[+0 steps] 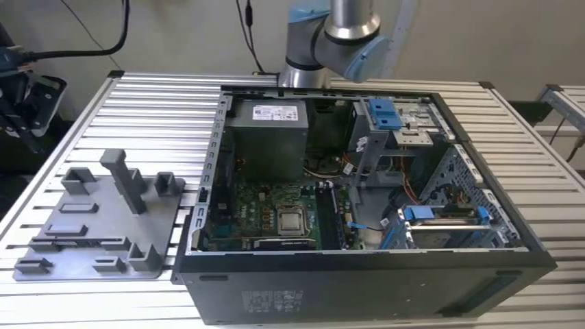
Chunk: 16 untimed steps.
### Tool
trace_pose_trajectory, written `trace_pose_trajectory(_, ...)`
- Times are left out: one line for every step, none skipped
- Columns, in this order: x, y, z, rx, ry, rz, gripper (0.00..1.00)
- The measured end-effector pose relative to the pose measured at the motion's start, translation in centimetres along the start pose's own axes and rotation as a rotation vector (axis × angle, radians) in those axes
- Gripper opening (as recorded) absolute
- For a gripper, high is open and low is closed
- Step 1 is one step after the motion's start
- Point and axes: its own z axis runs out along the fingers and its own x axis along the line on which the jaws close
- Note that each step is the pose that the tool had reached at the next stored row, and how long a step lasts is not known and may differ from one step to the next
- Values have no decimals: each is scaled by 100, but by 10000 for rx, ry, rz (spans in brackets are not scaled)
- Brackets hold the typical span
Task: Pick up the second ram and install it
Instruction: 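Reach for the second ram, then pick up the second ram and move it above second insertion slot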
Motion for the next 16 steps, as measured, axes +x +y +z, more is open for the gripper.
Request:
trace_pose_trajectory(4, -10, 2, 0, 0, 0, 11)
trace_pose_trajectory(8, -19, 3, 0, 1, 0, 11)
trace_pose_trajectory(14, -26, 6, 0, -1, 1, 11)
trace_pose_trajectory(19, -30, 8, 0, -1, 1, 11)
trace_pose_trajectory(24, -33, 9, 0, 0, 2, 11)
trace_pose_trajectory(28, -37, 11, 0, 0, 1, 11)
trace_pose_trajectory(30, -37, 11, 0, -1, 1, 11)
trace_pose_trajectory(31, -37, 11, 0, 0, 0, 11)
trace_pose_trajectory(32, -37, 11, 0, 0, -1, 11)
trace_pose_trajectory(34, -37, 12, -1, -1, 0, 11)
trace_pose_trajectory(34, -37, 11, 0, 0, 0, 11)
trace_pose_trajectory(41, -37, 11, 0, 0, 0, 11)
trace_pose_trajectory(46, -36, 11, 0, -1, 0, 11)
trace_pose_trajectory(47, -36, 11, 0, 0, 0, 11)
trace_pose_trajectory(48, -36, 11, 0, -1, 0, 11)
trace_pose_trajectory(48, -36, 11, 0, -1, 0, 11)
